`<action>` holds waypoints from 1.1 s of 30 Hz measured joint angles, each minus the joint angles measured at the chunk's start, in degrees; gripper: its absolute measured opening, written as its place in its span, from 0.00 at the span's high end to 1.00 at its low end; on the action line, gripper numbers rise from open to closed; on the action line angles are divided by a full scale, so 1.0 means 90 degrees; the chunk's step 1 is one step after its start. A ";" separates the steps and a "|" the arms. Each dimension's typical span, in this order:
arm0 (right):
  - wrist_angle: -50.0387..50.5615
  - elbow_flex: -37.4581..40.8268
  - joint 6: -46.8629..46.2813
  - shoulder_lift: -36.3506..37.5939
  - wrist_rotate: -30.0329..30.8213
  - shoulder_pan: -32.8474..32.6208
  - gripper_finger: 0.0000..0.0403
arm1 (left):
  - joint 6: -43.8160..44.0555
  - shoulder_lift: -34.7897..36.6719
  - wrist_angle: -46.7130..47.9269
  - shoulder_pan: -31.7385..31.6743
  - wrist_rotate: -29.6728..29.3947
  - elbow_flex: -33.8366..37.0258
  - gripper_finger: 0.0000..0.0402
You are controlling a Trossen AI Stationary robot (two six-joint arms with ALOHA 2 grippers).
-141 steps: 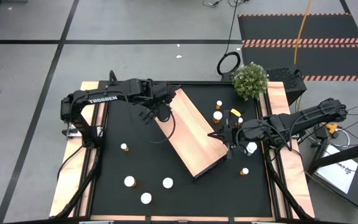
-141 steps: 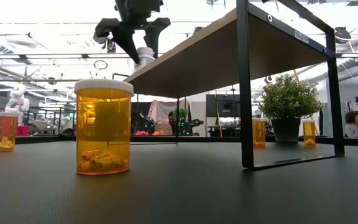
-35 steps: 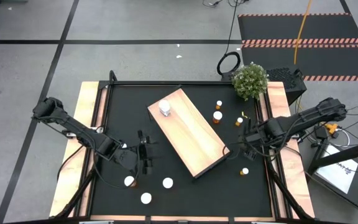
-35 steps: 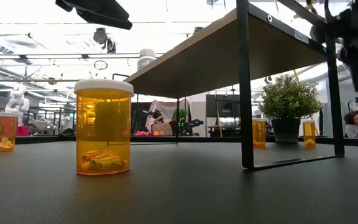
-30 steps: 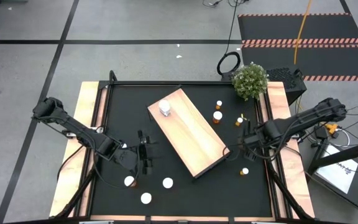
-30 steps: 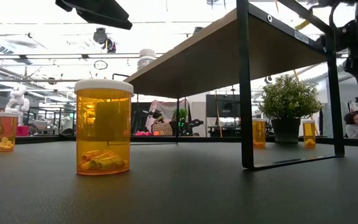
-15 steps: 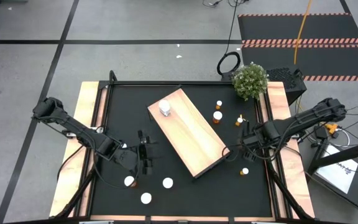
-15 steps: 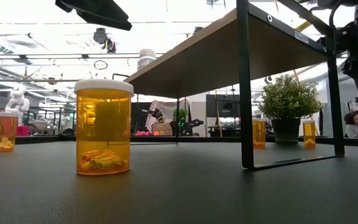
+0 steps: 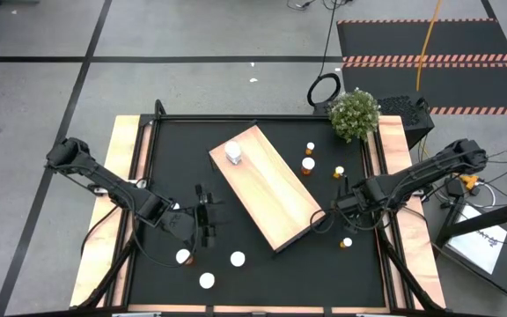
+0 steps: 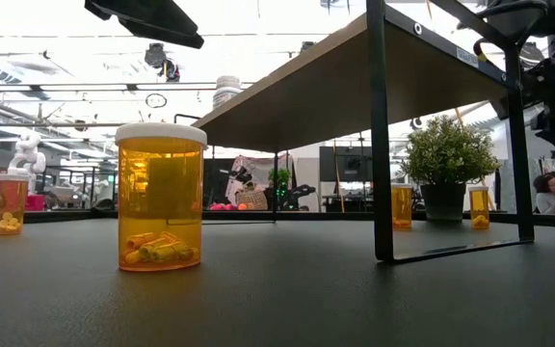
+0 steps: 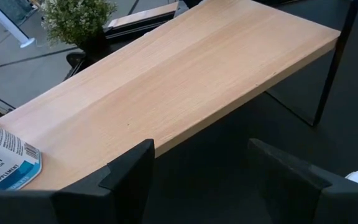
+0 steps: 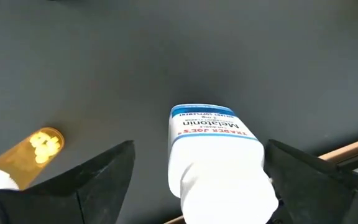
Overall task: Pick and place medicine bottles onto shelf by color
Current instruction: Put the white pill bottle on the shelf aligned with the white pill bottle
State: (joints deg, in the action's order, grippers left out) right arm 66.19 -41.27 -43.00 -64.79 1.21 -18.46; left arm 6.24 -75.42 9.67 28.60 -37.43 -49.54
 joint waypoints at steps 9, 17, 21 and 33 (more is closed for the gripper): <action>0.0002 0.0001 0.0265 0.0000 0.0043 0.0000 0.26 | 0.0000 0.0000 -0.0002 0.0000 0.0002 0.0000 0.36; 0.0043 0.0001 0.0258 0.0002 0.0073 0.0000 0.46 | 0.0002 0.0000 0.0004 0.0000 0.0005 0.0000 0.36; 0.0051 0.0001 0.0253 0.0002 0.0068 0.0000 0.47 | 0.0007 0.0000 0.0053 0.0000 0.0005 0.0000 0.36; 0.0692 -0.0350 0.0072 0.0045 -0.0476 0.0010 0.47 | 0.0005 0.0000 0.0049 0.0000 0.0005 0.0000 0.36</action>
State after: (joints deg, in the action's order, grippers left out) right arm 72.42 -44.41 -42.36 -64.39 -3.07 -18.37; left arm 6.28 -75.42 10.11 28.60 -37.39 -49.54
